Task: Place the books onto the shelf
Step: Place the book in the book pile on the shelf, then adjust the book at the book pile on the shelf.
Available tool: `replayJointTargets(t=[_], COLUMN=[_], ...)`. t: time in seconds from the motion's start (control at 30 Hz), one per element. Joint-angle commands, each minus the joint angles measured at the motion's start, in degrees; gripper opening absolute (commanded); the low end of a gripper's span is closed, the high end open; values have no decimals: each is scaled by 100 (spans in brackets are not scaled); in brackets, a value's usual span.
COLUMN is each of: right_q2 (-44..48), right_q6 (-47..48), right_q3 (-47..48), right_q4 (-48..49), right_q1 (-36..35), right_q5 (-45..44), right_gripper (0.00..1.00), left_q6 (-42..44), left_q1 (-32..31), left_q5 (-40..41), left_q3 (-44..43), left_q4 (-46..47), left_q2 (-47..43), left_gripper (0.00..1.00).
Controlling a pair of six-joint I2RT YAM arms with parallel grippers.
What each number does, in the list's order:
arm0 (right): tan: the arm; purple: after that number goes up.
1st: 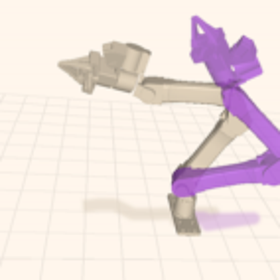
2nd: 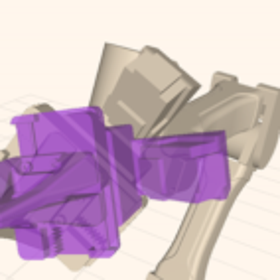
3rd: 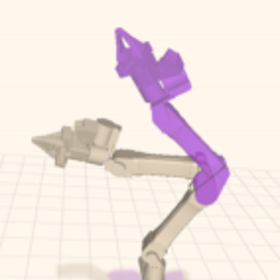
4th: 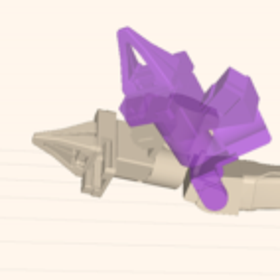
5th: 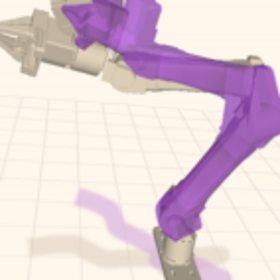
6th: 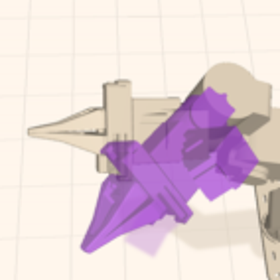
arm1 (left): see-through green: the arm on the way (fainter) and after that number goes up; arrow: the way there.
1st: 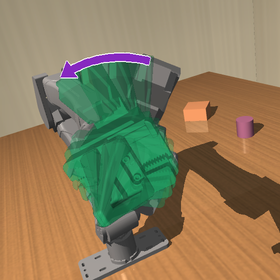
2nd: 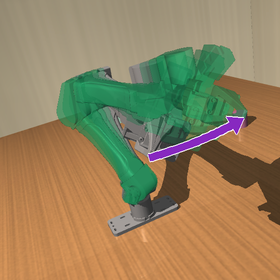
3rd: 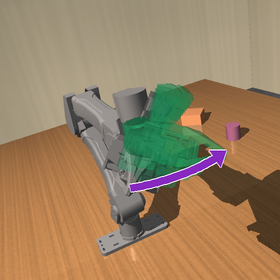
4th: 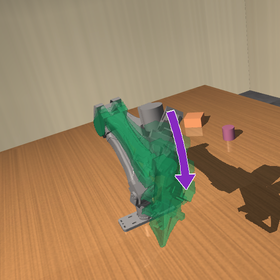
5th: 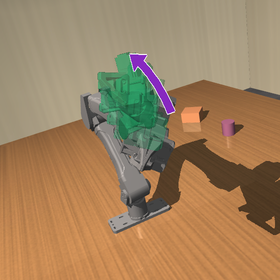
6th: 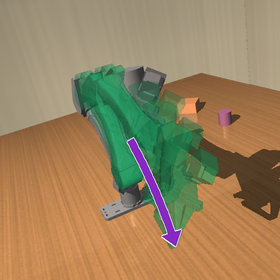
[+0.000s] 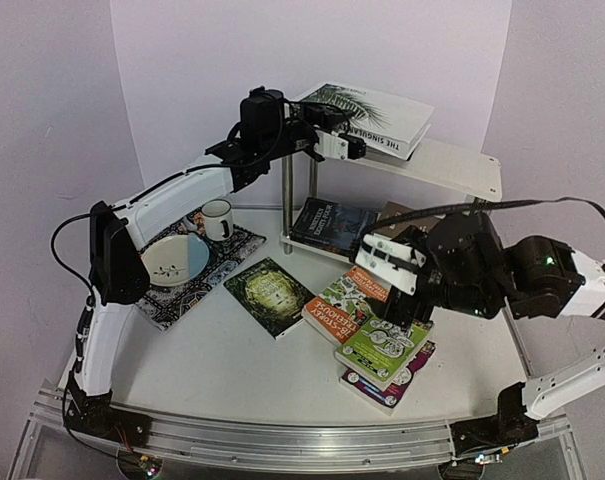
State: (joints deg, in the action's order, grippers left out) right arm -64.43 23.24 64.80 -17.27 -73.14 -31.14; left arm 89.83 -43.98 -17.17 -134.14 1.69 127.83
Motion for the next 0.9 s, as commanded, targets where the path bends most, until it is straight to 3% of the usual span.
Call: replayJointTargets(t=[0.0,0.47,0.7,0.87], right_q2=[-89,-1383,-1984,-2239], right_q6=[-294,-1281,-1805,-1936], right_q3=[796,3573,4161,4325], right_q4=[186,244,92,92], right_q1=[573,2562,3516,3738], right_q5=[415,416,1095,1715], right_gripper=[90,70,79,94], left_q6=[-190,-286,-282,-256], left_q1=[88,133,135,135], left_q5=[-181,-211,-240,-269], left_q3=[-396,-472,-472,-507], left_q4=[650,736,746,755], left_q2=[12,256,277,321], left_gripper=[28,29,30,32])
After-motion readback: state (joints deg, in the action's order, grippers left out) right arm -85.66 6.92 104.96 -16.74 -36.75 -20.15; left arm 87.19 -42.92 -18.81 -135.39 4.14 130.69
